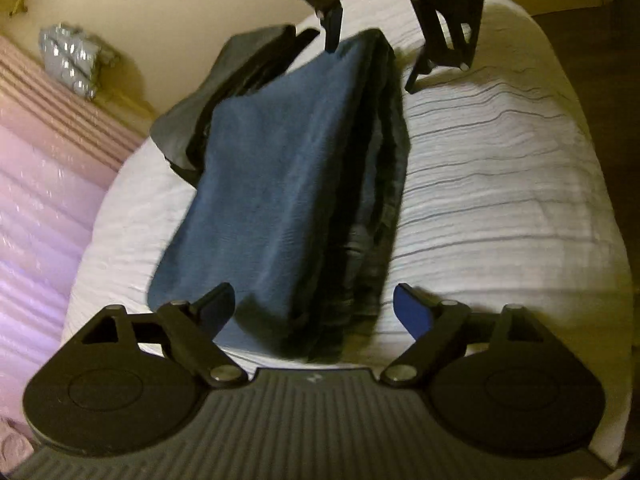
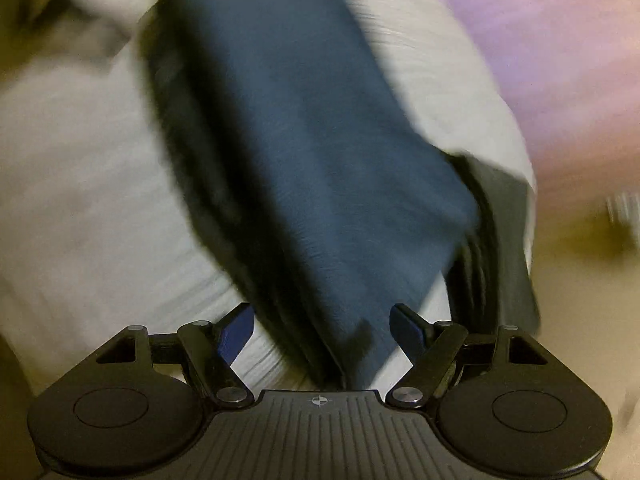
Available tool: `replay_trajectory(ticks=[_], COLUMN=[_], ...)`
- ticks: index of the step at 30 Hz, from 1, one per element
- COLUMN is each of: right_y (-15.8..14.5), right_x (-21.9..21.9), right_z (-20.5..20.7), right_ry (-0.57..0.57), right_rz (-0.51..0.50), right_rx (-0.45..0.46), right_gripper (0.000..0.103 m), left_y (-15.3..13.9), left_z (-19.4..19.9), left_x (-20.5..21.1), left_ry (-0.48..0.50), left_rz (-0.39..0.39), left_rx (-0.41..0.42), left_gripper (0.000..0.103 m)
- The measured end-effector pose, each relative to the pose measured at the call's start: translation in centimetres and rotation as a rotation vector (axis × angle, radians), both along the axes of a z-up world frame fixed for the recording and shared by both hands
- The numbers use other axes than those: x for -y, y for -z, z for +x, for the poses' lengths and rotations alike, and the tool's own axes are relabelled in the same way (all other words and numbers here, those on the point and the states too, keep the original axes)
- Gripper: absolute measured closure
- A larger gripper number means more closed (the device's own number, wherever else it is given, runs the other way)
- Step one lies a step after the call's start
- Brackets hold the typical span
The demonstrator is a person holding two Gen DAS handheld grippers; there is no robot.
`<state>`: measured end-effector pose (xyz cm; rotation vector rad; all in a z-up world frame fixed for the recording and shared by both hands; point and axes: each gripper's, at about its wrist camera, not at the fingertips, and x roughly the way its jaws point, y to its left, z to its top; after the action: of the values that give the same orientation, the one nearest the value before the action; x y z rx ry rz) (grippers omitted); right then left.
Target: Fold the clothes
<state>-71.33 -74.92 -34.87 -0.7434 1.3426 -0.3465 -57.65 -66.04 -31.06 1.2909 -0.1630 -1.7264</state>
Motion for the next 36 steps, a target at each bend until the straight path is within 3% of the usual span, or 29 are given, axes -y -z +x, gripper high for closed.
replay_trajectory(ticks=[2,4,6,8,11,19,22,25,27,28,29,31,36], right_y=[2.1,2.9,2.3,0.9,-2.2,-10.1,-10.1,-7.7,-6.0,-5.1,-4.2,-3.0,0.2], right_x=[0.3,1.1,2.3,3.7,4.4,4.3,3.4,3.1,2.3,2.0,1.6,0.9,0.6], right_z=[-0.6,-0.8,-0.3,0.4,1.1,1.8,1.9,2.0,1.5,1.2,0.9,0.6,0.6], right_ry=[-0.107,-0.165,-0.133,-0.054,0.016,0.177,0.21,0.188,0.169,0.16,0.15,0.129,0.06], right_rz=[-0.044,-0.067,-0.025,0.056,0.116,0.264,0.288,0.255,0.209,0.185,0.161,0.097,0.018], right_rx=[-0.048,-0.007,0.058,0.127,0.192,0.263,0.261,0.239,0.215,0.203,0.191,0.173,0.101], right_gripper=[0.024,0.023,0.025,0.06,0.074,0.078,0.078,0.077,0.073,0.06,0.033,0.014,0.014], left_y=[0.5,0.8,1.0,1.1,1.1,0.3,-0.3,-0.1,-0.3,-0.6,-0.9,-1.6,-2.1], left_z=[-0.9,-1.6,-2.4,-3.1,-3.9,-2.8,-1.5,-0.5,0.1,0.4,0.7,1.5,2.6], left_x=[0.2,0.5,0.9,1.3,1.8,2.5,2.5,2.5,2.5,2.8,3.0,3.4,4.1], left_ry=[-0.03,-0.049,-0.061,-0.067,-0.08,-0.084,-0.062,-0.008,0.019,0.025,0.03,0.049,0.083], left_rz=[-0.009,-0.019,-0.032,-0.05,-0.077,-0.143,-0.089,-0.019,0.009,0.024,0.04,0.06,0.096], left_rx=[0.015,0.032,0.05,0.078,0.124,0.245,0.228,0.199,0.186,0.174,0.161,0.133,0.096], left_gripper=[0.012,0.011,0.011,0.011,0.011,0.015,0.02,0.038,0.048,0.05,0.053,0.055,0.053])
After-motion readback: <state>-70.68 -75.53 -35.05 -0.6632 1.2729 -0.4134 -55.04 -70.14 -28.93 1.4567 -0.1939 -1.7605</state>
